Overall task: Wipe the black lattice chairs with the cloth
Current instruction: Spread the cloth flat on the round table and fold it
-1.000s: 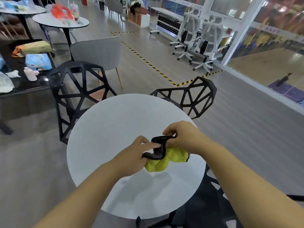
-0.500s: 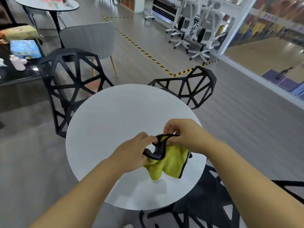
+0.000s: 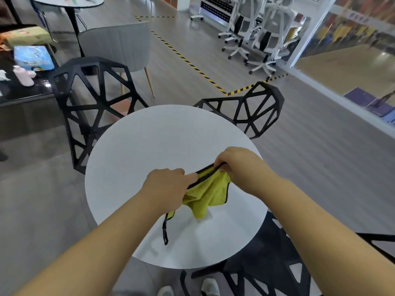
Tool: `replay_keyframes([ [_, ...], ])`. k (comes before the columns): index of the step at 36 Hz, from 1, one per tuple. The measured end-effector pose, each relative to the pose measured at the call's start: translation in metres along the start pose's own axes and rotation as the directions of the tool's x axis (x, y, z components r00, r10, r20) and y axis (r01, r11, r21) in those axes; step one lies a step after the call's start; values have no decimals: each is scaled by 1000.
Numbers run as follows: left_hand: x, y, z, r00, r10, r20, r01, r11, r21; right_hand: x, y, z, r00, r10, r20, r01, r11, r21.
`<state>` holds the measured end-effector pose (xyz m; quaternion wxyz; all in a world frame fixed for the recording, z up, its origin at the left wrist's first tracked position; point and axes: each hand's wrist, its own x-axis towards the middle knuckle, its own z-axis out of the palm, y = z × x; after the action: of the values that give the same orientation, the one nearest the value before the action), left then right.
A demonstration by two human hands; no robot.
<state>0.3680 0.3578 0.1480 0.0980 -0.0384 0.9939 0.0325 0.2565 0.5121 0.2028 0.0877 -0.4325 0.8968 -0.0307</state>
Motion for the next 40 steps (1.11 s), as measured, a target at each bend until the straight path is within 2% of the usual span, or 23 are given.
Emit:
replay_keyframes([
  [3, 5, 4, -2, 995, -96, 21, 94, 993, 68, 4, -4, -6, 999, -26, -27, 26, 1000, -2],
  [6, 6, -7, -1, 975, -216, 57, 213, 975, 62, 7, 4, -22, 999, 43, -33, -44, 999, -23],
  [10, 8, -20, 6, 987, -160, 32, 163, 977, -141, 9, 17, -46, 989, 140, 37, -141, 990, 23],
  [16, 7, -23, 35, 985, -153, 82, 173, 903, -393, 12, 15, -8, 985, 50, 166, -62, 996, 66],
  [21, -7, -32, 63, 965, -249, 85, 243, 718, -652, 6, 22, 30, 980, 84, 178, -129, 959, 254],
  [25, -11, -38, 68, 936, -340, 88, 277, 557, -783, 6, 31, 46, 985, 100, 140, -137, 950, 282],
  [28, -5, -41, 59, 901, -416, 121, 304, 408, -861, 8, 33, 48, 990, 140, -10, -129, 935, 330],
  [30, 2, -43, 50, 877, -476, 66, 258, 349, -901, 8, 34, 47, 980, 147, -137, -86, 923, 376],
  [32, 9, -45, 36, 861, -507, -33, 183, 370, -911, 6, 37, 44, 949, 110, -296, 12, 924, 382],
  [34, 15, -48, 23, 865, -471, -173, 106, 508, -855, 2, 41, 43, 918, 51, -394, 95, 935, 341],
  [36, 20, -50, 16, 870, -399, -291, 51, 658, -751, -5, 49, 45, 917, 6, -400, 125, 946, 301],
  [38, 21, -51, 19, 878, -361, -316, 60, 736, -674, -12, 57, 52, 959, -47, -279, 123, 958, 259],
  [40, 19, -50, 32, 913, -325, -247, 97, 760, -643, -17, 64, 66, 998, -60, -7, 60, 971, 231],
])
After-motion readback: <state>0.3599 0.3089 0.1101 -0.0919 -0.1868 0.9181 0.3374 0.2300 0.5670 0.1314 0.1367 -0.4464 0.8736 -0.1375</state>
